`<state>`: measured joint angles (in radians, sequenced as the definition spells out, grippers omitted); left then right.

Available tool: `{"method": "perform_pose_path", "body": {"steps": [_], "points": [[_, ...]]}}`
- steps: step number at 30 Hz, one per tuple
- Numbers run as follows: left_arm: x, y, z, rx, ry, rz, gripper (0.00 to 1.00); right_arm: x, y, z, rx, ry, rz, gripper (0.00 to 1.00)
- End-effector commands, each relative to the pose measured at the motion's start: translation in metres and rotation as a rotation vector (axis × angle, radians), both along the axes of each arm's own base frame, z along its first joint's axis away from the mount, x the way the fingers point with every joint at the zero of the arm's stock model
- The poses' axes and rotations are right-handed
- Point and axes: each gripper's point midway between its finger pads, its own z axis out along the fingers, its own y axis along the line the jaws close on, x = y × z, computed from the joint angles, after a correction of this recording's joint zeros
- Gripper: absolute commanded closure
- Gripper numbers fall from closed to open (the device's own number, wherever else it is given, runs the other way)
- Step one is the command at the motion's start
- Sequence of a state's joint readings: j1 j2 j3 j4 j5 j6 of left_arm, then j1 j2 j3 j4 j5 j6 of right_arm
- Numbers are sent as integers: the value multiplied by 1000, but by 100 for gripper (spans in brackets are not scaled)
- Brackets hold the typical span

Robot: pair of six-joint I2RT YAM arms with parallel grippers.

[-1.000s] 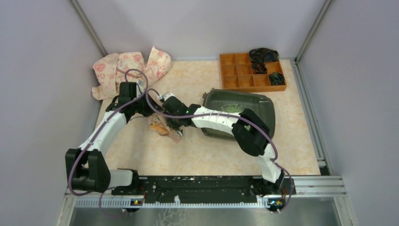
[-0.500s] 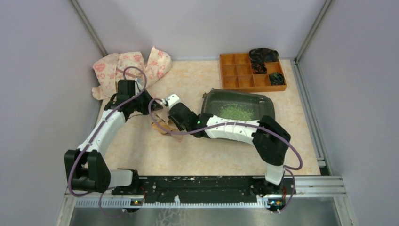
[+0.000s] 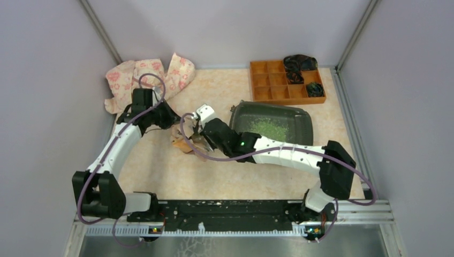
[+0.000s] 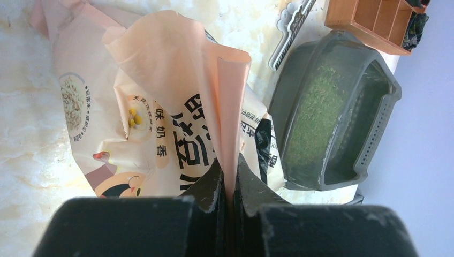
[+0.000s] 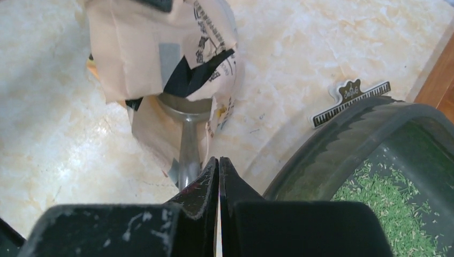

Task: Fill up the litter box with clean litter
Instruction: 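Scoop the cat litter from the cat litter bag.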

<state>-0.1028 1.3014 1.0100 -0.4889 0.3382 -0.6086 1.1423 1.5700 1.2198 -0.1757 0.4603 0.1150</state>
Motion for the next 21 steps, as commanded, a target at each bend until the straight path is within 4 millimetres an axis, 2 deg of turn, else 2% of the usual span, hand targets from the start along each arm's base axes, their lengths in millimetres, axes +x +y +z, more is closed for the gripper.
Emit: {"method": "perform_pose_path", "body": {"steps": [1,2,3,8,14,21], "points": [[10,7,11,24,-34,26,97,-7,12,3,-4,67,41,99],[10,7,10,23,-31,26,97,-7,17,0,-12,105,59,92],[9,7,9,21,-30,23,97,-6,20,1,-8,126,63,90],[8,7,3,18,-21,25,97,-5,41,18,61,157,146,88],[8,6,-7,22,2,17,97,1,48,0,36,258,167,85],[7,4,-15,11,26,6,97,-5,54,-13,28,307,204,84]]}}
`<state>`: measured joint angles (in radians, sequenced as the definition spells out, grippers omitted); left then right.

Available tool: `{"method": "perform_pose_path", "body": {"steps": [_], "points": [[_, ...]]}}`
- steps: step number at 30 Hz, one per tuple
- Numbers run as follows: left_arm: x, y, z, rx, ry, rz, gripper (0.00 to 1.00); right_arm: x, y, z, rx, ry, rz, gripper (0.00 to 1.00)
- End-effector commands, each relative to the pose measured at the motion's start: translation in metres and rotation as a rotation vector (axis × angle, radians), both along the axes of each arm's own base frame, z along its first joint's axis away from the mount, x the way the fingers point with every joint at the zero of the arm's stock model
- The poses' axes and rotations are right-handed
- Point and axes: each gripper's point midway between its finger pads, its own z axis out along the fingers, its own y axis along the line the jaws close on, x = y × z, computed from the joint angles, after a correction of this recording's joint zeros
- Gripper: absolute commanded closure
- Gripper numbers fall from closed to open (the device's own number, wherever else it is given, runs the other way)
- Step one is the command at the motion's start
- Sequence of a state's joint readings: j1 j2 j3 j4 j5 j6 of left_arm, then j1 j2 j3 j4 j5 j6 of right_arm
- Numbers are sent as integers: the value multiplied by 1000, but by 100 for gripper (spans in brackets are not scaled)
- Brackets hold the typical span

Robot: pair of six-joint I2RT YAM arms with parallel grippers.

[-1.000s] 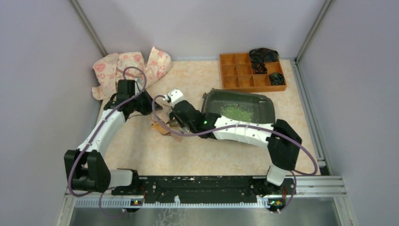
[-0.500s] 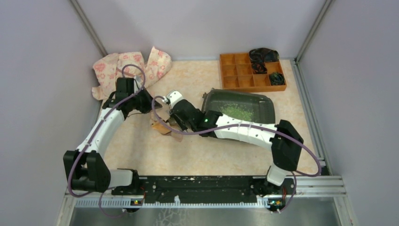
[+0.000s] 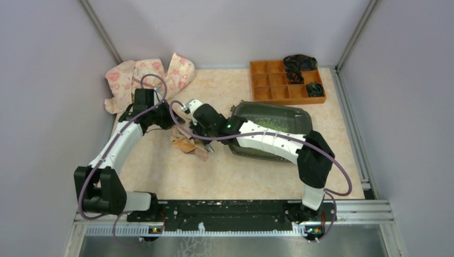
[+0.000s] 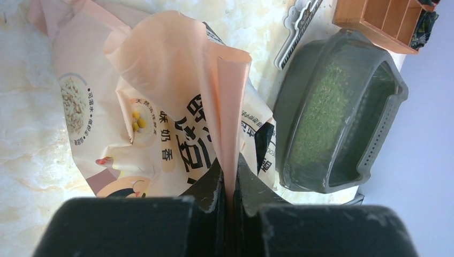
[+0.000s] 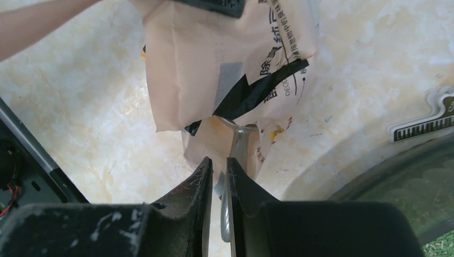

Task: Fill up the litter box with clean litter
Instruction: 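Scoop the cat litter from the cat litter bag.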

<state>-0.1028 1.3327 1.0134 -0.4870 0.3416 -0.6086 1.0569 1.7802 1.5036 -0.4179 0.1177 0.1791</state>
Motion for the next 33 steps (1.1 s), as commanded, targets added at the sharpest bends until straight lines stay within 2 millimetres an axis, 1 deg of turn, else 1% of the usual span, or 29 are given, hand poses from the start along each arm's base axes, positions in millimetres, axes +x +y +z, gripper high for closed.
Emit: {"method": "perform_pose_path", "body": {"steps": [1,4,7,11,12,14,17,21,23,27,33], "points": [[4,4,-7,11,1,7,97,-5,12,10,47,31,37,84],[4,4,-5,11,-5,9,96,-7,9,4,36,46,35,83],[5,4,-1,10,-13,2,92,-10,8,0,26,57,43,81],[6,2,5,3,-21,-8,72,-10,5,-9,0,65,35,79],[6,2,7,5,-23,-7,68,-10,4,-11,-7,66,35,79],[7,2,11,4,-31,-5,63,-10,4,-13,-14,68,36,78],[8,2,17,3,-45,-5,62,-9,3,-14,-19,67,34,78],[9,2,19,4,-45,-6,61,-6,-2,-18,-45,63,12,78],[9,3,19,9,-45,-6,57,-3,-7,-25,-73,67,-9,76],[9,3,20,11,-49,-4,57,3,-12,-33,-94,83,-36,73],[9,4,18,14,-44,-3,57,8,-10,-40,-108,92,-35,71]]}}
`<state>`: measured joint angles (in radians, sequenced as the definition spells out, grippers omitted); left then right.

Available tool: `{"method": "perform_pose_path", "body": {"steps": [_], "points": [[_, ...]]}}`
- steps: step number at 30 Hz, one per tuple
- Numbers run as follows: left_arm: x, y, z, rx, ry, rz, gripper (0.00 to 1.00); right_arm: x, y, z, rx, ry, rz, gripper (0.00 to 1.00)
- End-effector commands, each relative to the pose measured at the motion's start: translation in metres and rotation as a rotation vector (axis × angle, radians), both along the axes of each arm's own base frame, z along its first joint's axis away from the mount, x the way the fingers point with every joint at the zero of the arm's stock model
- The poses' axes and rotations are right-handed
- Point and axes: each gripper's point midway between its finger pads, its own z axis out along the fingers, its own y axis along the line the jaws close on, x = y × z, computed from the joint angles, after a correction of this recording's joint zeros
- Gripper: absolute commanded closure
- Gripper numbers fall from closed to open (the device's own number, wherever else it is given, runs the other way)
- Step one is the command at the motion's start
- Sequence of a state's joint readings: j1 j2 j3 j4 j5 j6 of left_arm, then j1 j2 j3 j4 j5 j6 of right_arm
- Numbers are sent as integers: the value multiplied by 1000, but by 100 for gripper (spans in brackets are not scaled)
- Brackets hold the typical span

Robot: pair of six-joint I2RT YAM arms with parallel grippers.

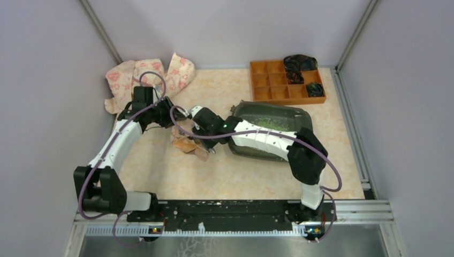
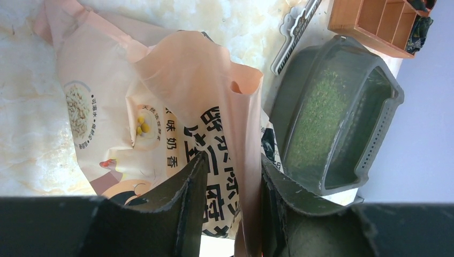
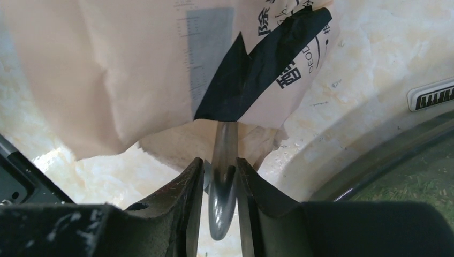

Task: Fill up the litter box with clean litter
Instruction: 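Scoop the cat litter from the cat litter bag.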

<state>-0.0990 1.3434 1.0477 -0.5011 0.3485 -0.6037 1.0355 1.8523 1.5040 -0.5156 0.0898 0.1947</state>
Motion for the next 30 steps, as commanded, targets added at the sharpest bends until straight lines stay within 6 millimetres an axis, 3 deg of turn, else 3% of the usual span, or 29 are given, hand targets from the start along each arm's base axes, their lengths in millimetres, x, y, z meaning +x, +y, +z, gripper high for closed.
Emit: {"method": "perform_pose_path", "body": {"steps": [1,6,19,21,24,30], "points": [[4,4,9,17,-31,1,57,13,9,7,20,-19,-21,70],[5,4,11,18,-38,0,57,14,14,-7,-5,0,-6,64],[6,3,10,17,-35,-4,57,14,19,-31,-44,44,18,64],[7,4,7,20,-26,-2,57,12,18,-38,-39,54,16,73],[6,4,3,22,-19,1,57,12,19,-46,-39,71,11,98],[6,8,0,35,-23,10,57,13,16,-47,-40,56,11,100]]}}
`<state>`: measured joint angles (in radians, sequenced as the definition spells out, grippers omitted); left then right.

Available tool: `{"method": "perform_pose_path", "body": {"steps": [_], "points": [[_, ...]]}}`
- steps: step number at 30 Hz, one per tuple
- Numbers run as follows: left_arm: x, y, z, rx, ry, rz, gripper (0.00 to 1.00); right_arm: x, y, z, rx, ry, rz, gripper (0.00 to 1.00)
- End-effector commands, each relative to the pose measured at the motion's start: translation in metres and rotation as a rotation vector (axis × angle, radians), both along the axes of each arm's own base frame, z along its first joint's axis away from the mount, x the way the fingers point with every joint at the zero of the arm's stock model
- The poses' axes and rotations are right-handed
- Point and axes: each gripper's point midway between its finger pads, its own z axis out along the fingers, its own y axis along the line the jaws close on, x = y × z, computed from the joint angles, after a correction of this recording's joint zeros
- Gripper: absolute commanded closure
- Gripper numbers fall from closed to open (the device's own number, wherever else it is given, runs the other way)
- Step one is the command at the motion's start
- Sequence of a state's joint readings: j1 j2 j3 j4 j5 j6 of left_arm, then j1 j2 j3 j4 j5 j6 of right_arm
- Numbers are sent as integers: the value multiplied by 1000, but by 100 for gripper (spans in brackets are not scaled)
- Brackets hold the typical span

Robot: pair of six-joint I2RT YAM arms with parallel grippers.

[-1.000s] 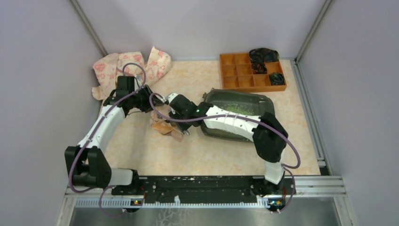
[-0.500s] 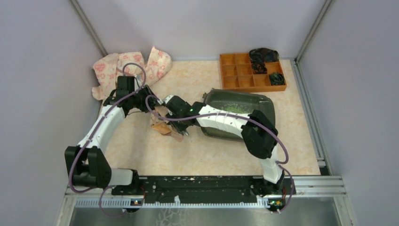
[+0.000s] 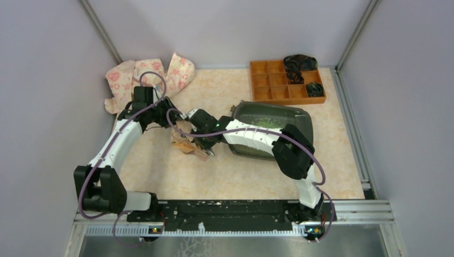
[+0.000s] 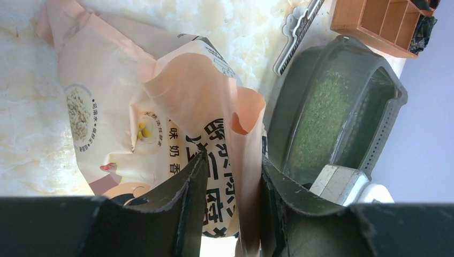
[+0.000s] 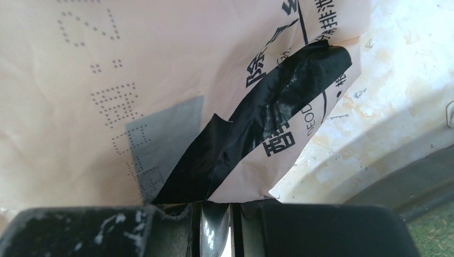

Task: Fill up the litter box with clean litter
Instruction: 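Scoop the cat litter from the cat litter bag.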

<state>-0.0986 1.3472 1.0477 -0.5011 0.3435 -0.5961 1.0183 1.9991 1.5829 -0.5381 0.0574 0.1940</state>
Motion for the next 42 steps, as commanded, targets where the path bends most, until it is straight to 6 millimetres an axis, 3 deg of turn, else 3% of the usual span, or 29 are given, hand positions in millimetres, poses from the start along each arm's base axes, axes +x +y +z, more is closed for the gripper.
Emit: {"method": "perform_pose_path", "body": {"steps": [1,9,12,17,21,36,42], "points": [[6,7,1,26,-24,13,57,4,5,-5,27,-19,9,100],[14,7,2,8,-39,28,55,9,-1,22,79,-115,30,100],[16,6,1,3,-36,27,48,12,0,24,82,-133,23,100],[14,4,-1,-7,-23,16,47,18,0,27,99,-161,-8,100],[11,4,1,-11,-26,12,46,19,-6,41,130,-191,-45,100],[21,11,30,10,-73,27,43,-3,-44,97,252,-305,-86,100],[26,16,39,39,-87,45,43,-13,-60,95,248,-308,-87,100]]}}
